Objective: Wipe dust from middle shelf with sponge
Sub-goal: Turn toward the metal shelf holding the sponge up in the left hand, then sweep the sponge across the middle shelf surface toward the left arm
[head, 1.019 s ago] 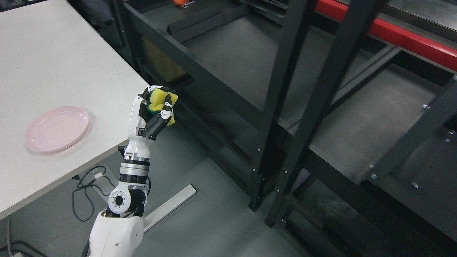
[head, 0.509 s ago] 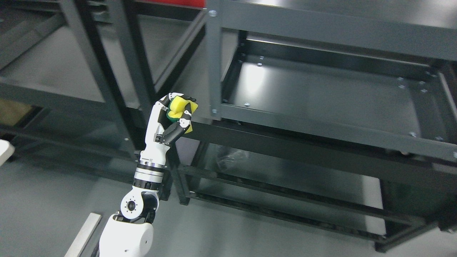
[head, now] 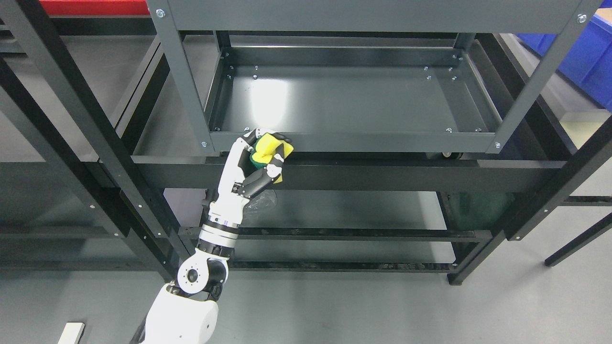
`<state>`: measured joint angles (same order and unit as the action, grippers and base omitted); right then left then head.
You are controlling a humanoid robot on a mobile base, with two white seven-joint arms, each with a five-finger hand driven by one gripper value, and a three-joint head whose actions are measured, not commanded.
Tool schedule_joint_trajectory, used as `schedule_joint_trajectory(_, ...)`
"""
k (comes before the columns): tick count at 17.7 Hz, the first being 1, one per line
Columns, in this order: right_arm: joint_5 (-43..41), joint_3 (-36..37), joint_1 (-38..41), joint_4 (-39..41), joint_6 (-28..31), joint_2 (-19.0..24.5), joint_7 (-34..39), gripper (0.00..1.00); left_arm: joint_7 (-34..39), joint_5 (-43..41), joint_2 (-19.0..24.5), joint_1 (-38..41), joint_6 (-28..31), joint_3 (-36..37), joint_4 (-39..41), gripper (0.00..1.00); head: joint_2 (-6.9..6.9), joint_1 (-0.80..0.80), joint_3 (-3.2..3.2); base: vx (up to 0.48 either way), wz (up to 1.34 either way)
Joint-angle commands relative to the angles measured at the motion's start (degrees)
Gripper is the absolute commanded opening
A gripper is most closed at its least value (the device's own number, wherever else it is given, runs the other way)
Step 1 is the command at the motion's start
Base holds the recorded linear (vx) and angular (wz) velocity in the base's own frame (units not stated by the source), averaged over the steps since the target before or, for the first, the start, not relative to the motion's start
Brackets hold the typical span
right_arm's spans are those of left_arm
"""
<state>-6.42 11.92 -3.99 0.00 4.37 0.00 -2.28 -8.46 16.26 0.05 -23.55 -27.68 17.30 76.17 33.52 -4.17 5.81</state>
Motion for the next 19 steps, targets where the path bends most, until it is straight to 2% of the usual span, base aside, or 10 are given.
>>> schedule_joint_trajectory(1,0.0,0.0,0.0,1.0,0.0,-1.0,0.2,1.0,-1.4,-5.0,1.0,-4.6,-0.2,4.8,0.3,0.0,0.0,0.0,0.0,-0.02,0.0)
schedule_joint_trajectory(4,0.0,-0.1,0.0,1.0,0.0,-1.0,0.2,1.0,-5.2,-15.5,1.0,-12.9,-0.5,9.8,0.3,0.0,0.0,0.0,0.0,0.01,0.0)
schedule_joint_trajectory(9,0.0,0.0,0.0,1.0,0.0,-1.0,0.2,1.0,-8.4,-33.9,1.0,-31.2,-0.6,24.8,-0.7,0.0,0.0,0.0,0.0,0.006,0.02)
schedule_joint_trajectory(11,0.0,0.0,0.0,1.0,0.0,-1.0,0.2,1.0,-8.8,-40.4,1.0,-39.0,-0.6,28.5,-1.6,0.0,0.0,0.0,0.0,0.0,0.0)
schedule_joint_trajectory(15,0.0,0.0,0.0,1.0,0.0,-1.0,0.2,1.0,-8.7,-48.2,1.0,-51.4,-0.7,31.5,-2.0,0.0,0.0,0.0,0.0,0.0,0.0)
schedule_joint_trajectory(19,0.0,0.0,0.0,1.0,0.0,-1.0,0.2,1.0,-6.8,-53.1,1.0,-54.9,0.2,31.3,-4.5,0.0,0.0,0.0,0.0,0.0,0.0)
